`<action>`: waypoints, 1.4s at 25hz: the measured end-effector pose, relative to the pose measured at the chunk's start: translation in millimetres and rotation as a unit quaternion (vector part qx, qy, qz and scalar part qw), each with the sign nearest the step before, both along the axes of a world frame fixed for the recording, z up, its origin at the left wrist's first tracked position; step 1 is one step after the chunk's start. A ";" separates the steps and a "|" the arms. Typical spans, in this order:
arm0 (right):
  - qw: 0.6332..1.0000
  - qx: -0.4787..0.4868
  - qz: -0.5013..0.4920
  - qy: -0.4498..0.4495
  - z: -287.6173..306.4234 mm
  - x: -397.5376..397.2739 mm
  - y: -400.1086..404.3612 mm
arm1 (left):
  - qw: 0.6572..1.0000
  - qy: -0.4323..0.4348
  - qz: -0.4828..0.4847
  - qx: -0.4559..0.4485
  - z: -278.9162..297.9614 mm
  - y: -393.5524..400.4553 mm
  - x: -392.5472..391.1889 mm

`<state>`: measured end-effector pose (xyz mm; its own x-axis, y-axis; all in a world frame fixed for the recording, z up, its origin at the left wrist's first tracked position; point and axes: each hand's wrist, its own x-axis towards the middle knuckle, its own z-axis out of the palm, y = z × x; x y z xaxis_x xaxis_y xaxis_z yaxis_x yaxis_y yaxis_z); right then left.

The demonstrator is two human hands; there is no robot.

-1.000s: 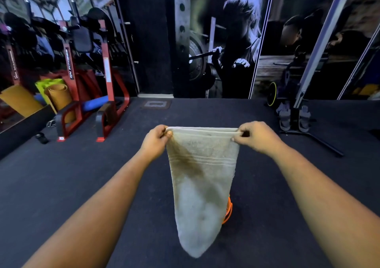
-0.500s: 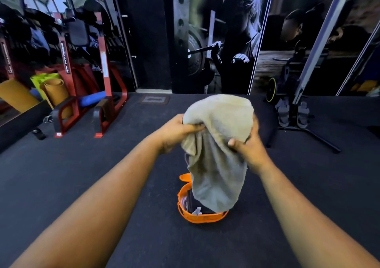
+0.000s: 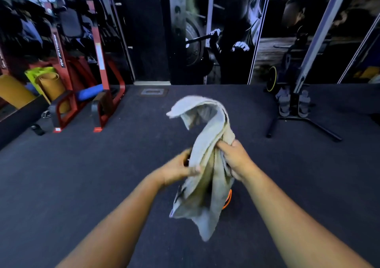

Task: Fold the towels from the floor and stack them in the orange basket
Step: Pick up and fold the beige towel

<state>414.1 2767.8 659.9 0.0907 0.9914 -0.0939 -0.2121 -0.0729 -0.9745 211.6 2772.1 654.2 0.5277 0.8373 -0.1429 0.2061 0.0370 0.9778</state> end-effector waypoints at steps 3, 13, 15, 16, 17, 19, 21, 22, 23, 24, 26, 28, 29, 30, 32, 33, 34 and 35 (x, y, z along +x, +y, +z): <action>0.998 -0.054 0.038 0.001 8.4 0.7 13.6 | 0.998 0.028 0.061 0.008 -46.6 -15.7 7.5; 0.965 -0.198 0.086 -0.152 -56.9 32.9 -19.1 | 0.987 0.073 0.140 -0.003 -45.9 5.3 2.1; 0.973 -0.148 0.028 -0.174 -53.7 34.7 -16.2 | 0.944 0.270 0.147 0.117 -52.0 12.7 -6.1; 0.971 -0.124 0.010 -0.202 -50.8 35.1 -13.7 | 0.917 0.333 0.154 0.156 -51.3 16.0 -9.3; 0.968 -0.107 -0.010 -0.228 -46.4 34.2 -11.1 | 0.899 0.371 0.160 0.172 -49.8 20.0 -13.0; 0.975 -0.088 -0.062 -0.197 -37.8 33.0 -4.9 | 0.893 0.381 0.186 0.148 -47.4 29.5 -19.8; 0.993 -0.087 -0.076 -0.017 -27.3 34.1 -4.2 | 0.945 0.232 0.225 0.050 -42.2 35.5 -23.2; 0.994 -0.093 -0.035 0.042 -24.5 36.7 -7.6 | 0.967 0.090 0.235 -0.035 -38.3 35.9 -21.4; 0.994 -0.098 0.031 0.037 -23.1 40.9 -12.2 | 0.965 -0.038 0.235 -0.112 -32.8 35.6 -18.5; 0.991 -0.102 0.090 -0.021 -24.8 42.4 -16.0 | 0.948 -0.133 0.240 -0.158 -29.8 38.4 -17.3; 0.985 -0.083 0.092 -0.123 -34.2 45.8 -15.9 | 0.921 -0.205 0.280 -0.176 -27.3 44.5 -13.9; 0.992 -0.063 0.011 -0.109 -37.1 48.5 -7.5 | 0.929 -0.133 0.323 -0.121 -27.7 49.0 -14.3; 0.993 -0.053 -0.010 -0.101 -35.3 49.3 -2.2 | 0.938 -0.080 0.327 -0.086 -27.6 50.8 -15.2; 0.993 -0.048 -0.016 -0.103 -30.2 48.9 2.4 | 0.948 -0.040 0.311 -0.057 -25.1 51.6 -15.4; 0.994 -0.043 -0.011 -0.103 -23.7 50.7 10.3 | 0.970 0.018 0.241 -0.013 -16.9 56.6 -15.2; 0.995 -0.040 -0.013 -0.093 -21.6 52.3 13.3 | 0.975 0.053 0.214 0.008 -10.7 59.5 -15.1; 0.995 -0.039 -0.020 -0.085 -21.2 54.6 16.5 | 0.973 0.104 0.204 0.038 -4.7 62.8 -16.2; 0.995 -0.039 -0.035 -0.088 -21.5 57.7 19.3 | 0.959 0.172 0.212 0.078 -0.4 68.0 -18.1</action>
<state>471.8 2787.1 638.4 0.1808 0.9724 -0.1474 -0.0467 -0.1412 -0.9889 193.5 2840.1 653.8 0.0795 0.9914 -0.1036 0.5155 0.0480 0.8556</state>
